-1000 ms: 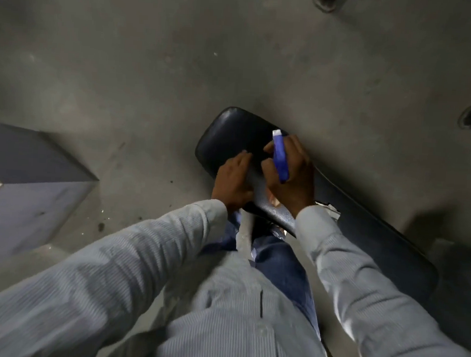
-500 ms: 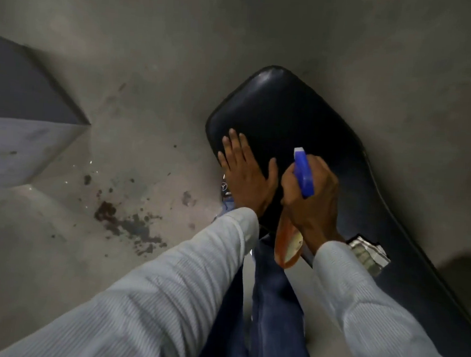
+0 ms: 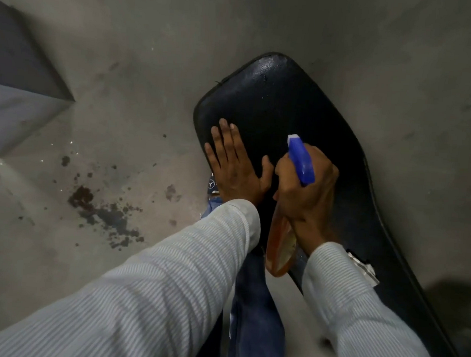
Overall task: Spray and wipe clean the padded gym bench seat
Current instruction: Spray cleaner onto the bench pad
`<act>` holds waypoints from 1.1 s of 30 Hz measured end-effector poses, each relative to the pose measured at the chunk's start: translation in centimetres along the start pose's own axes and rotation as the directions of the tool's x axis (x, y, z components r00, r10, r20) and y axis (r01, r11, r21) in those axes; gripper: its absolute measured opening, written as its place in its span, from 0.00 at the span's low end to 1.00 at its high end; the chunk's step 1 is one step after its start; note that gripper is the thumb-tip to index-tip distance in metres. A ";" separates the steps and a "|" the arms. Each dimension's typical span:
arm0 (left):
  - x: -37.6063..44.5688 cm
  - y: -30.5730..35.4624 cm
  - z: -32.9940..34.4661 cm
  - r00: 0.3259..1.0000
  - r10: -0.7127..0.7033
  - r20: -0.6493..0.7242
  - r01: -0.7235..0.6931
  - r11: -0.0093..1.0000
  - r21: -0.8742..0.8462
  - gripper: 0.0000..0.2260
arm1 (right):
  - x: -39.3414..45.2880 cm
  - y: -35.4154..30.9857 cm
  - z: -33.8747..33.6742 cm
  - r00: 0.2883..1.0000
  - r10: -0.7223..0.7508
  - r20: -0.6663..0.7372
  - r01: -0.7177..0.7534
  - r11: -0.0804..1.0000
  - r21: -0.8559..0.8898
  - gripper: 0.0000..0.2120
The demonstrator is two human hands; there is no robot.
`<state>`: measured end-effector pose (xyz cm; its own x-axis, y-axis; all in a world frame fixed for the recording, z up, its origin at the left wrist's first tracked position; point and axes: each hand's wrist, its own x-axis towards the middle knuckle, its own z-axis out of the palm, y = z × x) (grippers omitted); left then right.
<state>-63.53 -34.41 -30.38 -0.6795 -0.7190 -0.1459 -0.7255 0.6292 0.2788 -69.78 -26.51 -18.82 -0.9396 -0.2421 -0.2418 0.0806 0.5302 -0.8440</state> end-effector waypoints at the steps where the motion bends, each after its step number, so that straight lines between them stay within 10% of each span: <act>1: 0.0 0.0 0.0 1.000 0.001 -0.009 -0.001 1.000 0.004 0.38 | 0.0 0.0 -0.1 1.000 -0.004 0.009 0.004 1.000 0.003 0.15; 33: 0.0 -0.3 0.3 0.998 0.030 -0.052 -0.029 0.999 0.026 0.42 | -6.4 3.3 -5.7 0.968 0.245 -0.062 -0.246 0.969 -0.014 0.11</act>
<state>-63.32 -34.52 -30.73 -0.6946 -0.7140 -0.0877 -0.7081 0.6571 0.2585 -65.44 -18.57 -17.30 -0.9100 -0.0546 -0.4110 0.3046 0.5847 -0.7519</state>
